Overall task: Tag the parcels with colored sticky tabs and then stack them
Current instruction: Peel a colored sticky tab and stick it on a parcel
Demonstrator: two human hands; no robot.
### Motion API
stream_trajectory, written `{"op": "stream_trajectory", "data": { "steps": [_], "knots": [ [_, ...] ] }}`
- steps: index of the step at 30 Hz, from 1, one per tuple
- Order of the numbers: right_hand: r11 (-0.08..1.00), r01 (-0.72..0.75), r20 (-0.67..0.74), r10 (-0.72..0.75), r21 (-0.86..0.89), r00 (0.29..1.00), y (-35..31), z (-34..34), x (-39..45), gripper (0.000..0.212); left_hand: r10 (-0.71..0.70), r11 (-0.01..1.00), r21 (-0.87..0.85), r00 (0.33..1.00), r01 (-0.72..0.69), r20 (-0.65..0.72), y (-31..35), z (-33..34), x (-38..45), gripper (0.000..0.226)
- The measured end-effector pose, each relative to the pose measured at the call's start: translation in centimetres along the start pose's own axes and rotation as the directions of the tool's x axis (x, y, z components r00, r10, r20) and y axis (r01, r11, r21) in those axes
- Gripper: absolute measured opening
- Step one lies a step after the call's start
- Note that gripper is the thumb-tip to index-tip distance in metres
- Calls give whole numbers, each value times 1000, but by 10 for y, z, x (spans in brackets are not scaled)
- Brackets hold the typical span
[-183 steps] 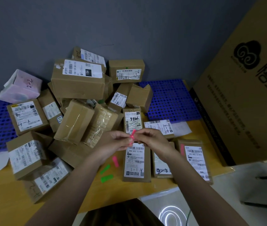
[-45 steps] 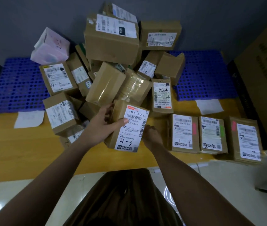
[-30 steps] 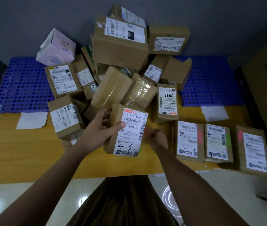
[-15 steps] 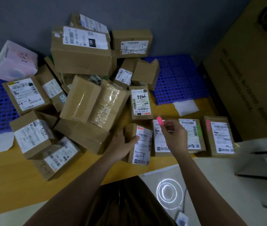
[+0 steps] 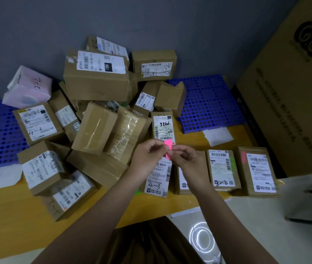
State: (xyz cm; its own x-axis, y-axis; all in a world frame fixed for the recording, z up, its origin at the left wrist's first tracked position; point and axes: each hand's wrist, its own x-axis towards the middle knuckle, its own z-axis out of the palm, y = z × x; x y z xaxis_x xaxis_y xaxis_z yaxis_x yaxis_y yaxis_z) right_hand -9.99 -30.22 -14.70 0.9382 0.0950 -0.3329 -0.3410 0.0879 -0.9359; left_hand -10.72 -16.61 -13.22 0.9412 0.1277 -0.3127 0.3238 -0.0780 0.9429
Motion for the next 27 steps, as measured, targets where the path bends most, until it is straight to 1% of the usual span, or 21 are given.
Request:
{"op": "stream_trajectory", "data": {
  "steps": [2,5,7,9,13,15,18,23,25,27],
  "knots": [
    [997,57,21,-56,-42,998,-7,-1,1,11,-8,1000,-17,1000,8,5,6,-5,0,11],
    [983,155,42,-152,-100,988,-21,-2,5,8,15,999,33,997,-17,69,12,-12,0,5],
    [985,155,71,-150,-78,986,-31,1,9,5,41,998,54,995,-46,92,18,-15,-1,5],
    [992,117,102,-112,-50,988,-40,4,12,4,53,997,54,995,-58,90,21,-18,-1,7],
    [991,121,169,-110,-54,979,-48,6,14,10,-32,995,-89,996,39,81,26,-19,-1,10],
    [990,127,181,-114,-60,977,-51,7,14,14,-45,990,-130,997,53,62,27,-18,-1,8],
    [987,150,155,-140,-57,978,-52,9,14,15,-50,983,-175,998,53,25,31,-17,-2,11],
    [971,217,40,-214,-104,976,-48,14,13,9,-143,944,-300,990,136,-2,34,-14,-3,12],
    [952,256,5,-259,-166,966,-45,17,12,11,-169,931,-332,985,155,-15,35,-12,-2,14],
    [918,303,0,-313,-257,950,-42,18,12,11,-172,927,-343,985,154,-21,37,-10,-3,13]
  ]
}}
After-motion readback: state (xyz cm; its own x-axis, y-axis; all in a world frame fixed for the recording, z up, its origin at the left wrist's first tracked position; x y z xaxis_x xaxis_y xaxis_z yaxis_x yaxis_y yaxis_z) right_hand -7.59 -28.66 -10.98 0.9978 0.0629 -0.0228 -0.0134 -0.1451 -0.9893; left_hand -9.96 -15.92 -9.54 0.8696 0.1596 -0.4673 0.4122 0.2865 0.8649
